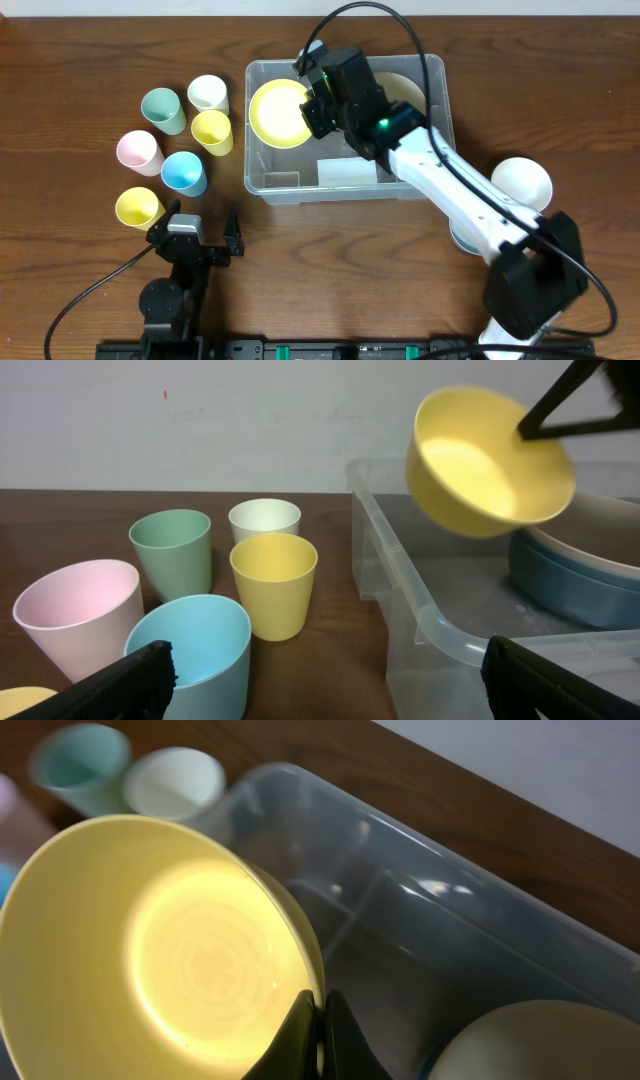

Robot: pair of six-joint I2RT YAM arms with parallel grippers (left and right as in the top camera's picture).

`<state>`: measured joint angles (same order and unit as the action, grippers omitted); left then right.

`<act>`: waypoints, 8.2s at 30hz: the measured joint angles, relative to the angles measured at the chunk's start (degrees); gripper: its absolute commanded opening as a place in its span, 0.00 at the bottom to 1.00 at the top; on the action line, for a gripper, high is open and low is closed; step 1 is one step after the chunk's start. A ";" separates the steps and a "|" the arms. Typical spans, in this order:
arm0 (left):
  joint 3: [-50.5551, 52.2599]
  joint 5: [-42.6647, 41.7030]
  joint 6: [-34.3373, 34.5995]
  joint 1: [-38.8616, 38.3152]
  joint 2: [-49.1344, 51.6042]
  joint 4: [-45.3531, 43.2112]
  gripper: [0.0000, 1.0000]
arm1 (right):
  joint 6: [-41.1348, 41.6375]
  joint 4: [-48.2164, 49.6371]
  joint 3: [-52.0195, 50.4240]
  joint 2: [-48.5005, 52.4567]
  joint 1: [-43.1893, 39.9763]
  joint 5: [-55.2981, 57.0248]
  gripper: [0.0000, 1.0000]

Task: Pack container
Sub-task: 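Lift the yellow bowl and carry it over the container, then lower the yellow bowl into the container's left side and release, then move the right gripper to the white bowl and grasp its rim, then lift the white bowl and carry it over the container, then lower the white bowl into the yellow bowl and open the gripper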

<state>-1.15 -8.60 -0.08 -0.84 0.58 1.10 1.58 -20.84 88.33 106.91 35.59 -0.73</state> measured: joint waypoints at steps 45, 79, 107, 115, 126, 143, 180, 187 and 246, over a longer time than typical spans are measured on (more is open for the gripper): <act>0.00 0.00 0.02 0.00 0.00 0.00 0.98 | 3.04 8.79 -0.02 14.14 -0.07 13.86 0.01; 0.00 0.00 0.02 -0.02 0.00 0.00 0.98 | 3.15 0.52 4.31 14.56 -0.57 14.99 0.23; 0.00 0.00 0.02 -0.02 0.00 0.00 0.98 | 27.12 -53.96 7.67 -11.30 -44.06 10.78 0.72; 0.00 0.00 0.02 -0.02 0.00 0.02 0.98 | 29.03 -44.37 -10.73 -10.73 -52.92 6.84 0.70; 0.00 0.00 0.02 0.00 0.00 0.00 0.98 | 29.20 -34.21 -22.84 -10.73 -55.36 5.29 0.61; 0.00 0.00 0.02 0.00 0.00 0.00 0.98 | 29.11 -21.94 -32.37 -10.73 -56.37 4.96 0.12; 0.00 0.00 0.02 0.00 0.00 0.00 0.98 | 20.04 -19.15 -0.17 -22.53 -45.38 -21.86 0.01; 0.00 0.00 0.02 0.00 0.00 0.00 0.98 | 19.54 -9.55 -0.04 -20.33 -23.23 -18.64 0.01; 0.00 0.00 0.02 -0.02 0.00 0.00 0.98 | 12.72 1.70 -0.04 9.84 -3.58 0.85 0.18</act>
<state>-1.15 -8.60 -0.05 -0.86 0.58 1.10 14.31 -19.14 88.29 116.75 32.01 0.12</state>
